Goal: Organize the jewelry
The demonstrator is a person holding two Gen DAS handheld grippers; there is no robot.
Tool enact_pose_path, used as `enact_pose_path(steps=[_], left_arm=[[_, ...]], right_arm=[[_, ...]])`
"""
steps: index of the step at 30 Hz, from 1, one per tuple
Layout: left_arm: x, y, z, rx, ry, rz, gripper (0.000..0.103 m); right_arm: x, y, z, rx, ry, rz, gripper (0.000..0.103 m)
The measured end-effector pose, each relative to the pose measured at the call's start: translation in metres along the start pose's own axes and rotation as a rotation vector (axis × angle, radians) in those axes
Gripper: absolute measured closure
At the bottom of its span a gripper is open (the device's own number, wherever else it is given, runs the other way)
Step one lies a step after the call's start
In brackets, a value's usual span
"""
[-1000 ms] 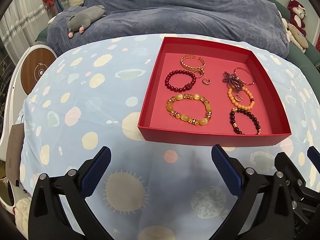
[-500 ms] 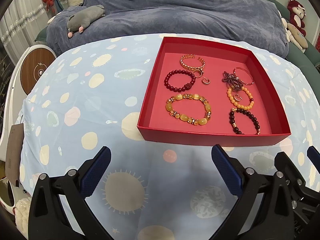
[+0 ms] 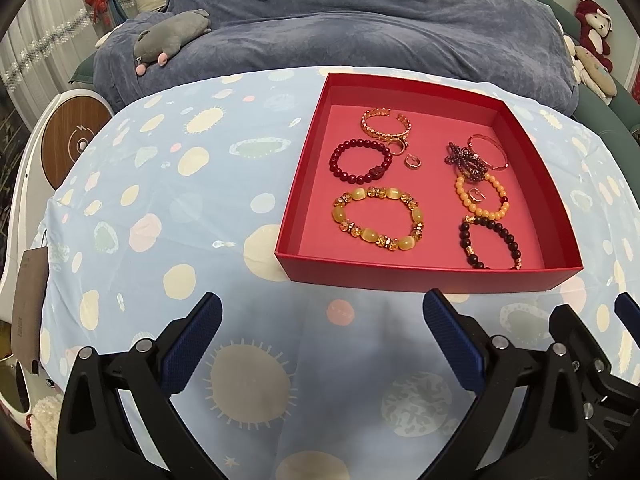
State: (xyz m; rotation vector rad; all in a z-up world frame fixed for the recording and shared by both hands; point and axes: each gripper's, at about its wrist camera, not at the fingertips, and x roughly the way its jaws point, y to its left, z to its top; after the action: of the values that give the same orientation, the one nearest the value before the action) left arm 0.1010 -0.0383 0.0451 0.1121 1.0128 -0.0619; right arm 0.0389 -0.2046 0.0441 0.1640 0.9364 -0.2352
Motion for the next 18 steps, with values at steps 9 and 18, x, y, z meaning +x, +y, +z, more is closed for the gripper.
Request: enact_pose_path(steps=[9, 18], left_arm=[[0.0005, -0.0001, 0.0007, 0.002, 0.002, -0.001, 0.007], [-0.0003, -0.0024, 0.0008, 0.018, -0.011, -0.008, 0.007]], right_arm=[[0.0000, 0.0002, -0.0002, -0.002, 0.001, 0.000, 0.006], [-0.0010, -0.0004, 0.0002, 0.005, 0.000, -0.002, 0.006]])
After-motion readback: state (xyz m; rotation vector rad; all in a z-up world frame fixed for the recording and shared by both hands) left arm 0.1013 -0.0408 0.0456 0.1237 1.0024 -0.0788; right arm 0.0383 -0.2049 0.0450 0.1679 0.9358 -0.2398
